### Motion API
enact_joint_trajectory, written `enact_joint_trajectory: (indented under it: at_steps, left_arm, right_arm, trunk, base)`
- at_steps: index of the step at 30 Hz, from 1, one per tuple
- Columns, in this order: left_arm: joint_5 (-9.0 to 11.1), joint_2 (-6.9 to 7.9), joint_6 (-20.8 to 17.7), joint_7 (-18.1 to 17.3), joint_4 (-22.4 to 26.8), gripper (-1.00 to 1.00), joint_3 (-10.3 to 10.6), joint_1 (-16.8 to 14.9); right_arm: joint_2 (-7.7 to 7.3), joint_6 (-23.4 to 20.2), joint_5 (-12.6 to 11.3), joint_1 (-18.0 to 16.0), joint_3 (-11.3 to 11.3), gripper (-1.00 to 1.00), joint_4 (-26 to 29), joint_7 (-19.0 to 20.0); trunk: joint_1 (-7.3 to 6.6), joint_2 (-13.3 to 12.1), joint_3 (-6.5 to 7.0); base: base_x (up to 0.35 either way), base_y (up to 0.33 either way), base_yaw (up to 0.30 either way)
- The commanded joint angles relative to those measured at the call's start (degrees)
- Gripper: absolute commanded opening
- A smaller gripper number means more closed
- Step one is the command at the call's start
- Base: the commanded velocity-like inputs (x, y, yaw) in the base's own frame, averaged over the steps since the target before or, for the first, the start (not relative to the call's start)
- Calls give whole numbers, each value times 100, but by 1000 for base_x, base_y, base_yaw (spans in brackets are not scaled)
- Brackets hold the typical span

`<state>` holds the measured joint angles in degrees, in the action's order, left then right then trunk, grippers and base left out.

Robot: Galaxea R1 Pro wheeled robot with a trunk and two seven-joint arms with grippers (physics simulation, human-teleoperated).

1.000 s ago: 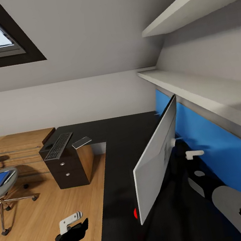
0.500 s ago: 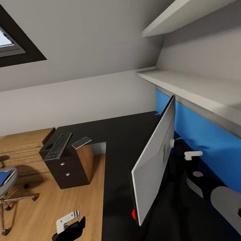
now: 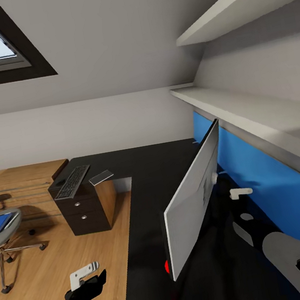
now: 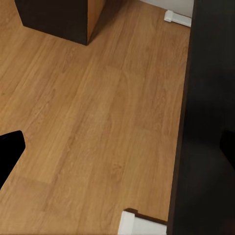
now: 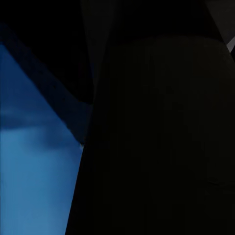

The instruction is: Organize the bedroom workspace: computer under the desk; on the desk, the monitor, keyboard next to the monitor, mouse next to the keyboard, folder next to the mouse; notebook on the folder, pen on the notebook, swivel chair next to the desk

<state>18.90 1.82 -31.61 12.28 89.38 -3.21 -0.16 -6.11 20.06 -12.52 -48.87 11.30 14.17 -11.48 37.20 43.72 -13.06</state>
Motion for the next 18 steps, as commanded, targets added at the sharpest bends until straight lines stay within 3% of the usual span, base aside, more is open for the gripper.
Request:
enact_joint_trajectory:
  at_steps: [1, 7, 18]
  left_arm:
    - [62, 2, -21, 47, 9, 100, 4, -1]
    - [62, 2, -23, 47, 9, 100, 4, -1]
    - [62, 2, -35, 47, 9, 100, 0, -1]
  right_arm:
    - [-3, 24, -31, -9, 30, -100, 7, -22]
    - [-4, 24, -31, -9, 30, -100, 7, -18]
    - [0, 24, -30, -9, 30, -100, 7, -21]
  trunk:
    - [1, 7, -6]
    - [1, 7, -4]
    - [1, 7, -3]
  base:
    - [0, 0, -105]
    - [0, 0, -134]
    - [0, -29, -12]
